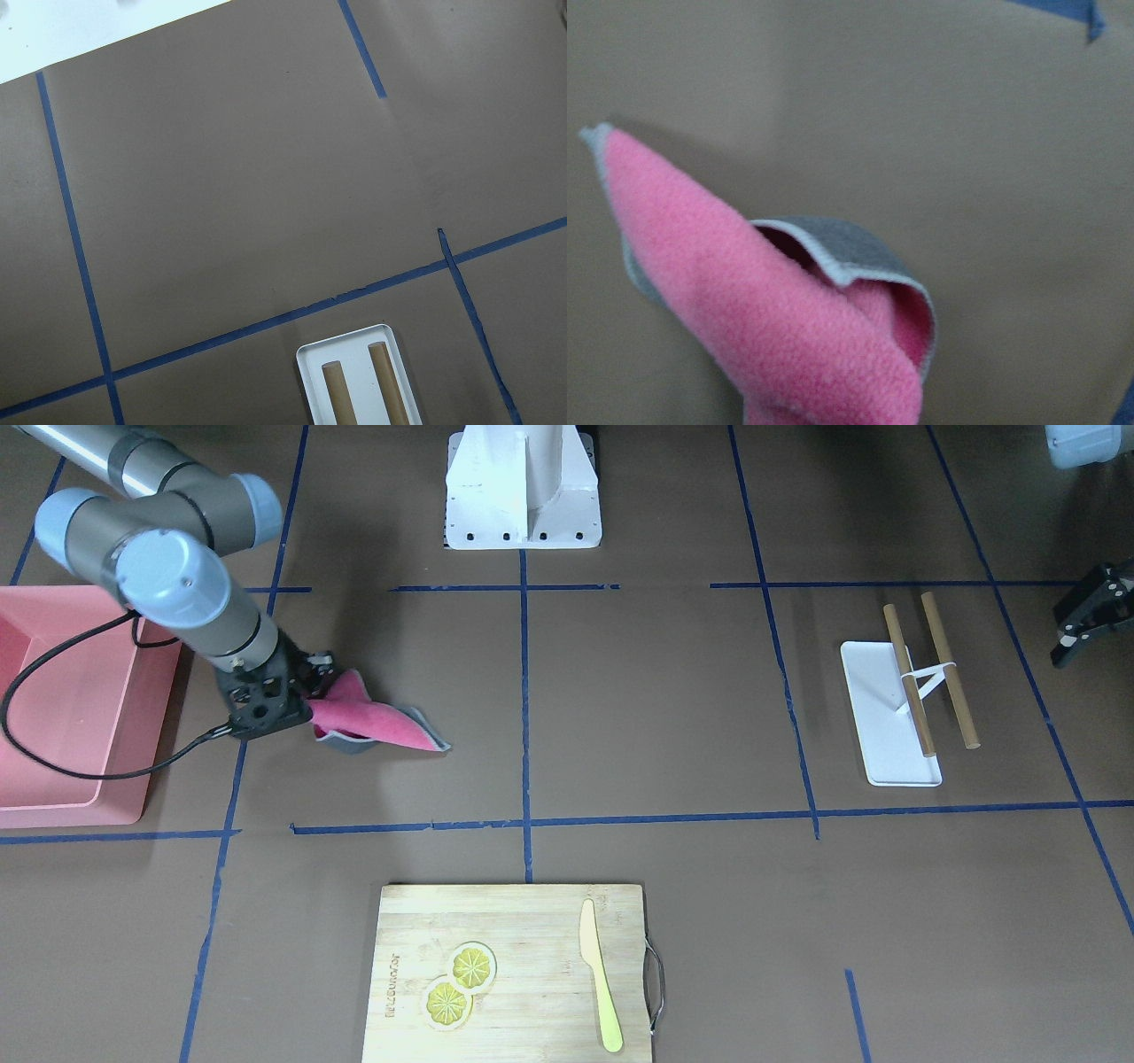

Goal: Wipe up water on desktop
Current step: 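Wipe the cloth back and forth across the table with the right gripper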

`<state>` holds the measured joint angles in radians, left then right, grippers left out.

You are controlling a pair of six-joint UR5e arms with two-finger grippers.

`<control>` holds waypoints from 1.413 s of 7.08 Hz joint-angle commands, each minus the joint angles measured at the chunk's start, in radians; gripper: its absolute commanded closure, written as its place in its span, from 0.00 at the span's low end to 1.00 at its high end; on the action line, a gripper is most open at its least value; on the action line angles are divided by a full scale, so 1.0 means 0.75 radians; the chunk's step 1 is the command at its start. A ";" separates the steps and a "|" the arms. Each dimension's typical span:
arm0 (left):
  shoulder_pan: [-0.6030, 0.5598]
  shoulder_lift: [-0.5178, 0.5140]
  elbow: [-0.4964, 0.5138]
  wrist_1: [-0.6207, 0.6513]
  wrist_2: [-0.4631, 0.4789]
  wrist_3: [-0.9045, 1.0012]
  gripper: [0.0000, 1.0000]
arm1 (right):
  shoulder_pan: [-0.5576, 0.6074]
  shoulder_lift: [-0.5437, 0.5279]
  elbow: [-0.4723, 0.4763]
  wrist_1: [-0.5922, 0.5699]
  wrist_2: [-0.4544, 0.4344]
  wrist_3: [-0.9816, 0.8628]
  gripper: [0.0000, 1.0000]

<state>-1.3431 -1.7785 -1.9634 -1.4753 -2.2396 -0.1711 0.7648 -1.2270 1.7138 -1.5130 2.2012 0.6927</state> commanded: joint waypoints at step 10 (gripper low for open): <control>0.001 0.003 -0.041 0.063 0.004 0.003 0.00 | -0.221 -0.016 0.226 -0.134 0.125 0.443 1.00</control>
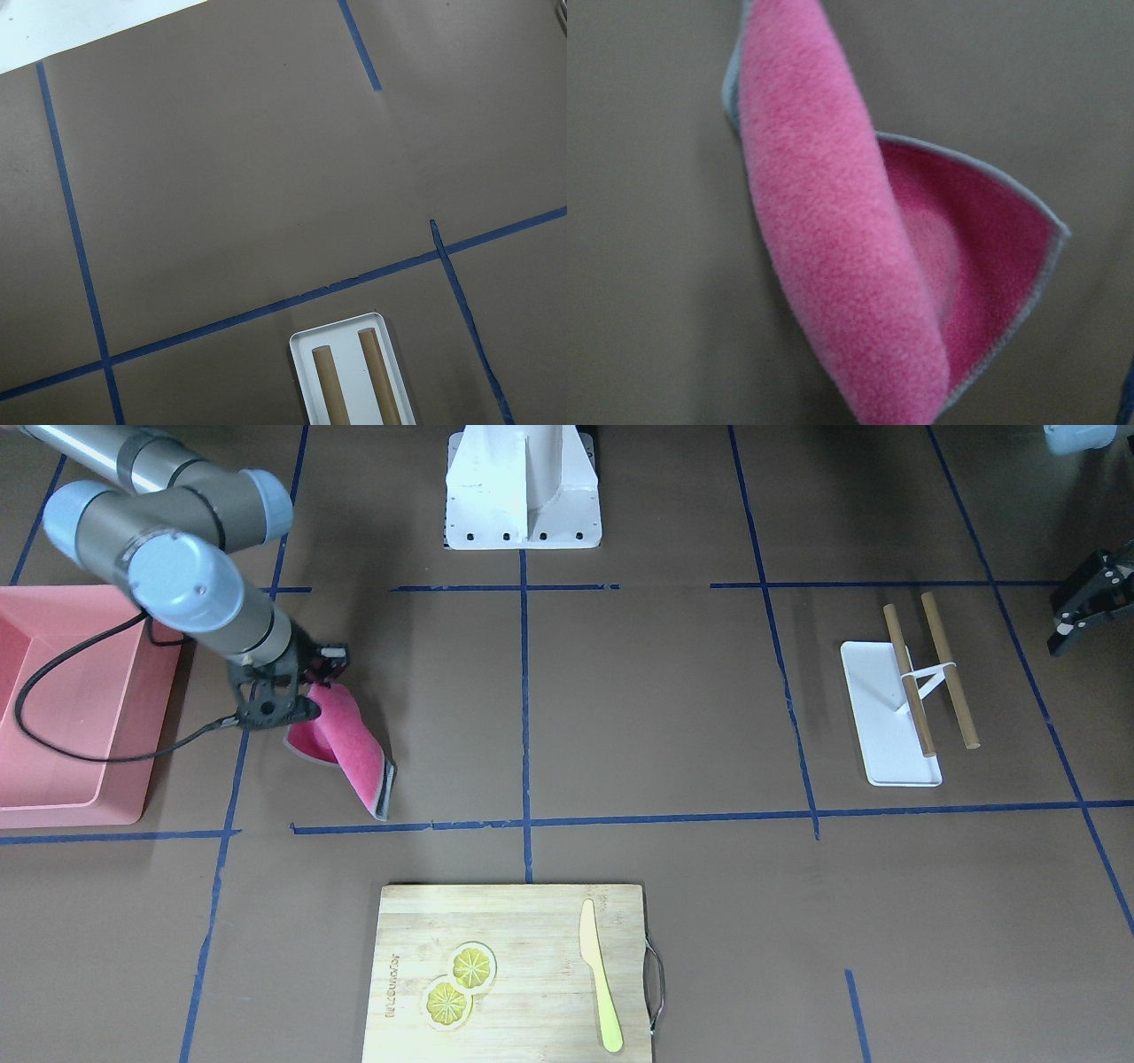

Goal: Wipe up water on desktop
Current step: 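Wipe the cloth back and forth across the table with the right gripper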

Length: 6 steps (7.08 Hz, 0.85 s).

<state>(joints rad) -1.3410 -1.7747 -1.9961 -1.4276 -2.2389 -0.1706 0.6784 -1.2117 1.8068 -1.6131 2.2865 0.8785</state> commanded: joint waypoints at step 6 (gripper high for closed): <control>-0.002 -0.006 -0.012 0.001 -0.001 0.000 0.00 | -0.116 -0.109 0.097 0.018 -0.079 0.281 1.00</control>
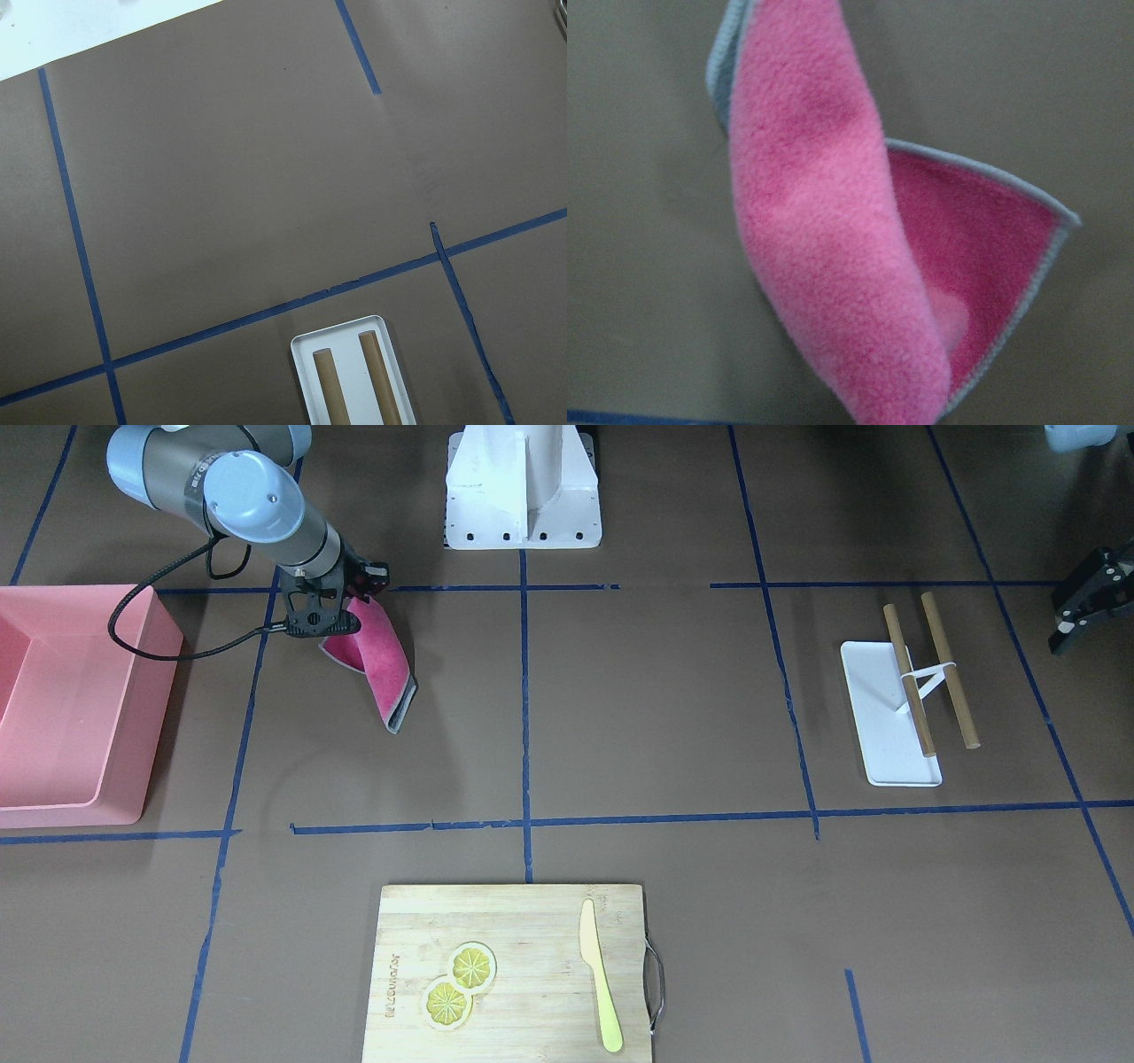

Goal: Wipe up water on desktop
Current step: 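Wipe the cloth back and forth across the table with the right gripper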

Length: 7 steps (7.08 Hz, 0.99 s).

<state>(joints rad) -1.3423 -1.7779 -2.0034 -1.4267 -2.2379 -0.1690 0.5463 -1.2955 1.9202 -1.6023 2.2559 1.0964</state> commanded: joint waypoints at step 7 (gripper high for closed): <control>-0.002 0.012 -0.006 0.002 -0.004 -0.016 0.00 | 0.457 0.199 -0.351 -0.005 -0.077 -0.206 1.00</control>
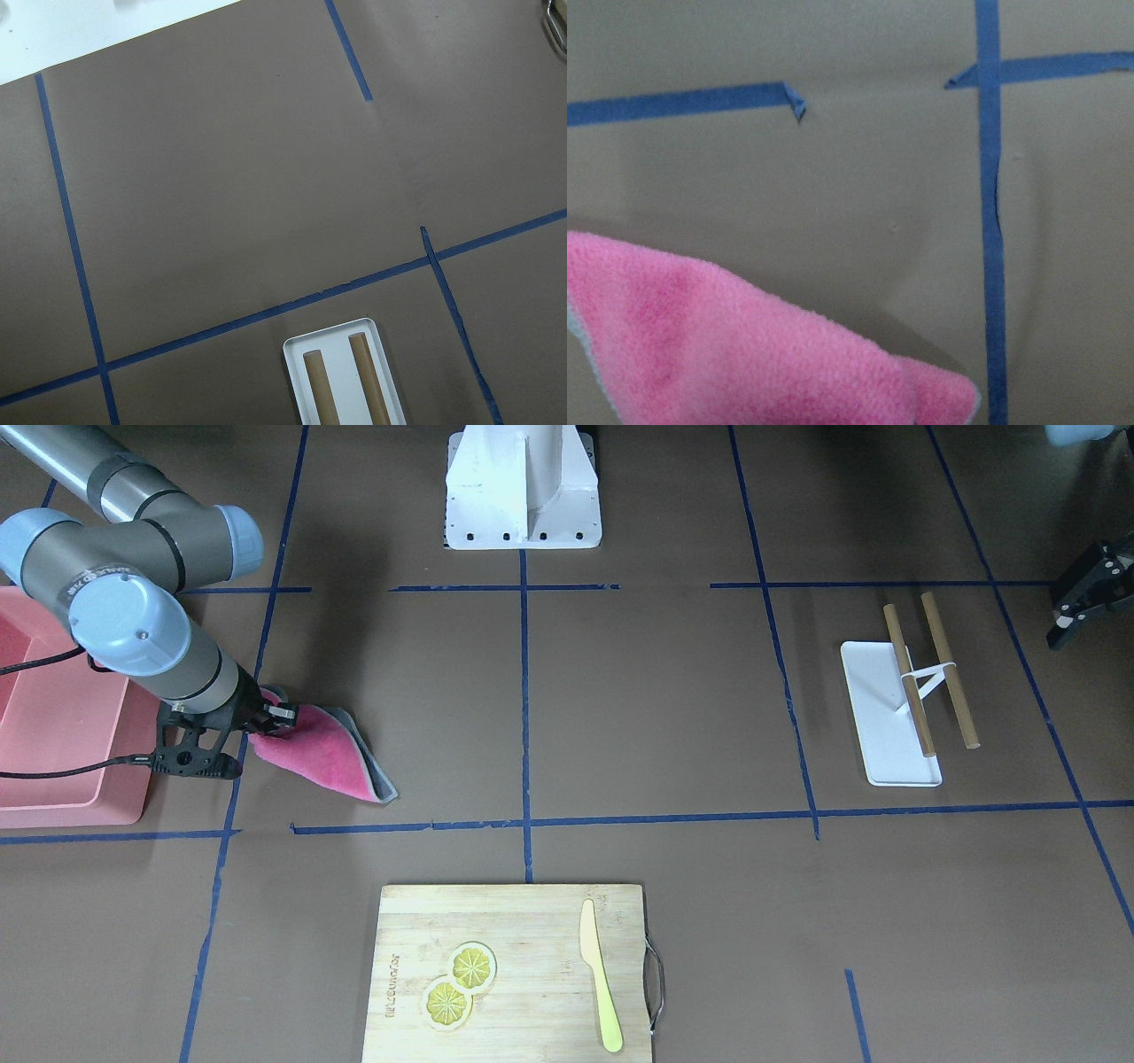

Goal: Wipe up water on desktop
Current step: 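Lift the cloth with the right gripper and drop it into the pink bin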

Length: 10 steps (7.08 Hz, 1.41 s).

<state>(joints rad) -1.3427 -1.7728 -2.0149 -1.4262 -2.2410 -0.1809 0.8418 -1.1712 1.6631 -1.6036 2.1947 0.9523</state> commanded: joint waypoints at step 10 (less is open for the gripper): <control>-0.263 0.220 0.426 0.122 -0.006 0.579 0.00 | 0.822 -0.222 0.552 -0.758 0.242 -1.116 1.00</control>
<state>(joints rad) -1.5361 -1.6228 -1.7153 -1.3282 -2.2447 0.2393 1.3822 -1.2212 2.0481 -2.1268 2.3776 0.3424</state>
